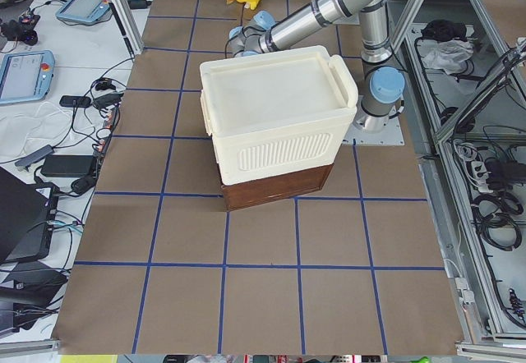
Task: Pull drawer sideways
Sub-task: 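Close the left gripper around the white bar handle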
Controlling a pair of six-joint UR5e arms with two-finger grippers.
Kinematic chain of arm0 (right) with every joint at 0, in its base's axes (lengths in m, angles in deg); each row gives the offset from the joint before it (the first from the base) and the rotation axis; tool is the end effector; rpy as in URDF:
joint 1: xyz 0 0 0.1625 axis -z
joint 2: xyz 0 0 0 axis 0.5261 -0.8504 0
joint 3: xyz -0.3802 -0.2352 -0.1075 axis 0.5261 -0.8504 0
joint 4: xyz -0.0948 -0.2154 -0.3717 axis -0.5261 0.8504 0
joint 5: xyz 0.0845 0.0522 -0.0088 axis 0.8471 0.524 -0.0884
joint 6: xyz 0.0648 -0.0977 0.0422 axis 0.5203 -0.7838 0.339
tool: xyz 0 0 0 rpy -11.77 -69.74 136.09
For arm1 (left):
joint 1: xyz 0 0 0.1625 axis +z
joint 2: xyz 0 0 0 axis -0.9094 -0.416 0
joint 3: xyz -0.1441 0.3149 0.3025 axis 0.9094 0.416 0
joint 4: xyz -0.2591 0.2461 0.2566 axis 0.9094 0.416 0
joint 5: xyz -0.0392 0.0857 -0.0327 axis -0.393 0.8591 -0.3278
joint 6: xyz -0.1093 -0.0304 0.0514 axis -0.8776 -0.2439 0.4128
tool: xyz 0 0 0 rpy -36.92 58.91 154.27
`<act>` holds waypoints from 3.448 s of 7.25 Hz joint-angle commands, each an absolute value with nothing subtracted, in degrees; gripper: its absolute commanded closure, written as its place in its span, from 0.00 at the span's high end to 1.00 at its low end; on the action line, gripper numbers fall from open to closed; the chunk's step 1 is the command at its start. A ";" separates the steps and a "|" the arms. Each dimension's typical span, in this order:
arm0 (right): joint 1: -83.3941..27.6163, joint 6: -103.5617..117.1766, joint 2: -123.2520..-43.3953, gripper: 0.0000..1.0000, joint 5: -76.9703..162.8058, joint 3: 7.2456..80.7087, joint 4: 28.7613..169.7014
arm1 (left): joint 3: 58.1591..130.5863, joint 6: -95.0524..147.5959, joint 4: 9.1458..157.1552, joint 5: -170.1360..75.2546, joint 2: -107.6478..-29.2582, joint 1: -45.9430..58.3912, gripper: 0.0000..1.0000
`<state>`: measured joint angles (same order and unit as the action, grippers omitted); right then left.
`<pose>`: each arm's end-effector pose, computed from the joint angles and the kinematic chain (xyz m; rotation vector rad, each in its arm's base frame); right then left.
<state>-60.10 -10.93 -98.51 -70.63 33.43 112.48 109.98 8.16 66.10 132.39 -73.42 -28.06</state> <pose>0.1503 -0.5597 0.5199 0.0838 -3.1307 0.0719 -0.0500 -0.5330 0.1987 0.0959 1.8255 0.4098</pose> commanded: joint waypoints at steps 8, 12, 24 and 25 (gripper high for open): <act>-60.10 -10.92 -98.51 1.00 -70.63 33.42 112.48 | 109.66 7.34 66.10 133.00 -74.35 -27.74 0.67; -60.10 -10.92 -98.51 1.00 -70.63 33.42 112.48 | 109.58 7.34 66.01 132.65 -74.35 -27.92 0.67; -60.10 -10.92 -98.51 1.00 -70.63 33.42 112.48 | 109.58 8.04 66.10 132.73 -74.17 -27.92 0.44; -60.10 -11.01 -98.51 1.00 -70.63 33.42 112.48 | 109.58 8.13 66.10 133.08 -73.91 -27.92 0.43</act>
